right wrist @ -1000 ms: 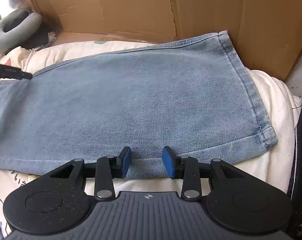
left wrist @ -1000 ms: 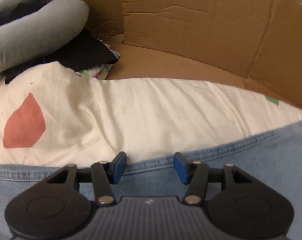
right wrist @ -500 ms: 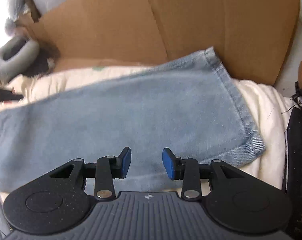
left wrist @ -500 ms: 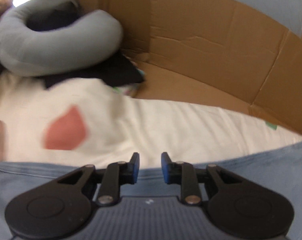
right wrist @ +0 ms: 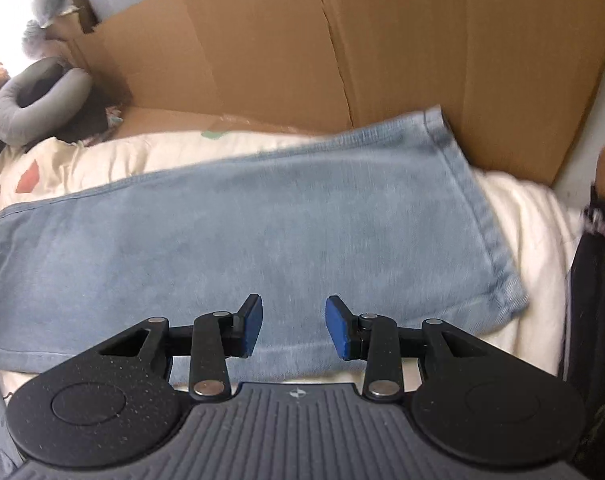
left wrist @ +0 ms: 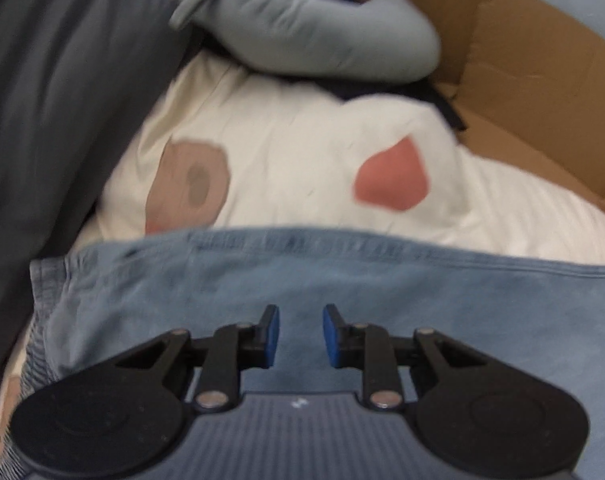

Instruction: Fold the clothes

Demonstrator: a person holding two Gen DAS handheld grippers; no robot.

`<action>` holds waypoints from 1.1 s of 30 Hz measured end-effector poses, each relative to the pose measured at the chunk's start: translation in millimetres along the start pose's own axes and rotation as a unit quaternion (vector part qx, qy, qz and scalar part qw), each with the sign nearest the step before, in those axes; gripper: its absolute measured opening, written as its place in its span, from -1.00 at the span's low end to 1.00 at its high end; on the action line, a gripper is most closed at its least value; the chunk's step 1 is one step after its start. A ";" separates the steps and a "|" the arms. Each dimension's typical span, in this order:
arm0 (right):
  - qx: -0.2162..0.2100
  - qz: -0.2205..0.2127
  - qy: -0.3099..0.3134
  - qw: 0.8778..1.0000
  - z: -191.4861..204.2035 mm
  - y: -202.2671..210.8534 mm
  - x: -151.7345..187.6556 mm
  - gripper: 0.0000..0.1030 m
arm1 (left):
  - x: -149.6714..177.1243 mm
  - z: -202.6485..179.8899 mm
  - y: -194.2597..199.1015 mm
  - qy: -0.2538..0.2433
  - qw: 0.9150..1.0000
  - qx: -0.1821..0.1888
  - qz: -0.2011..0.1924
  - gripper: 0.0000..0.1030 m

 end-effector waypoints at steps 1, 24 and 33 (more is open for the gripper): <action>0.002 0.007 -0.001 1.000 -0.6 -3.8 3.5 -0.18 | 4.3 1.9 -4.8 0.006 1.000 0.001 0.004 -0.51; 0.026 0.059 -0.021 0.998 1.7 -20.8 -7.5 0.01 | -29.2 4.9 -14.5 0.044 0.999 -0.002 0.026 -0.27; 0.009 0.051 -0.047 0.998 -2.4 61.8 -46.4 0.01 | -30.2 -19.3 66.1 0.025 0.998 0.031 0.038 0.21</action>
Point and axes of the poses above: each gripper's, at about its wrist camera, not at the fingertips, and y roughly against the way its jaws point, z to its left, x to its underside, the point moved 10 cm from there along -y, roughly the way its jaws point, and after that the axes turned 10 degrees about -y, right-handed, at the moved point
